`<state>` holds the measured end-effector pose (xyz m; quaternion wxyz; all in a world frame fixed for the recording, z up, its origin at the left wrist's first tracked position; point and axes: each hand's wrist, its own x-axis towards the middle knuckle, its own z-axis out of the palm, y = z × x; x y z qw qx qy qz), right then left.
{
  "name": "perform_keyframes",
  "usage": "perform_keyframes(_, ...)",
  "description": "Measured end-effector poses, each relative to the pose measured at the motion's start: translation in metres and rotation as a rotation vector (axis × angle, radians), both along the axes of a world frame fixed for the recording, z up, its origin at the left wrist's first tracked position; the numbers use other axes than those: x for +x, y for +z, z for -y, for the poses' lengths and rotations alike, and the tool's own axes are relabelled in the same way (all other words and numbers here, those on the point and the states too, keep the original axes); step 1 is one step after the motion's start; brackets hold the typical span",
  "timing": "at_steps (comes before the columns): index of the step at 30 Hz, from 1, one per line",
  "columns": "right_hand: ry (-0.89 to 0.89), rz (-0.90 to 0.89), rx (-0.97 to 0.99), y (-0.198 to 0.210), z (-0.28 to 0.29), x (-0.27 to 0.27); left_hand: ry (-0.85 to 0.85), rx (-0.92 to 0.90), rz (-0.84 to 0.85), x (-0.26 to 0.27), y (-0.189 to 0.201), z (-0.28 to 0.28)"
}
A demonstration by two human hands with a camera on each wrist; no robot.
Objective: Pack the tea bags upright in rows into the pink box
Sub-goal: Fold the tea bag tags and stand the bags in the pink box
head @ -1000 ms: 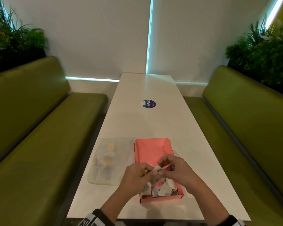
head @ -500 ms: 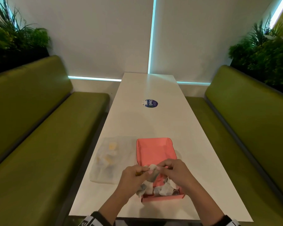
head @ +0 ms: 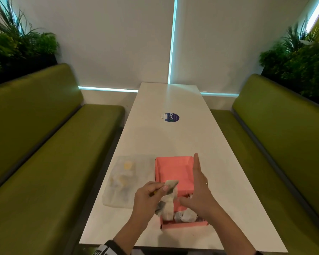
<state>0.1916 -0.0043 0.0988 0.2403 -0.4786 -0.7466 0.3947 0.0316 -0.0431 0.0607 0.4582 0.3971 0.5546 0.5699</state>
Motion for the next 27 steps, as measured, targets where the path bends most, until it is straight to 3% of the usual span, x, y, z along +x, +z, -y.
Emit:
perform_keyframes(5, -0.215, -0.085, 0.130, -0.006, 0.001, -0.003, 0.011, 0.013, 0.033, 0.002, 0.000, -0.001)
perform_keyframes(10, -0.038, -0.112, -0.027, -0.001, 0.004, -0.005, 0.026, 0.059, 0.079, 0.005, 0.003, 0.000)
perform_keyframes(12, -0.061, -0.066, 0.003, -0.002, 0.002, -0.006, 0.041, 0.059, 0.078, 0.004, 0.003, 0.000)
perform_keyframes(17, -0.170, -0.260, -0.010, -0.003, -0.003, -0.009, -0.028, 0.042, 0.065, 0.006, 0.004, 0.001)
perform_keyframes(22, -0.236, -0.375, -0.275, 0.001, -0.008, -0.007, -0.032, -0.007, 0.078, 0.004, 0.000, -0.001)
perform_keyframes(27, -0.182, -0.309, -0.241, 0.006, -0.008, -0.003, -0.107, -0.045, 0.094, 0.003, 0.000, -0.001)
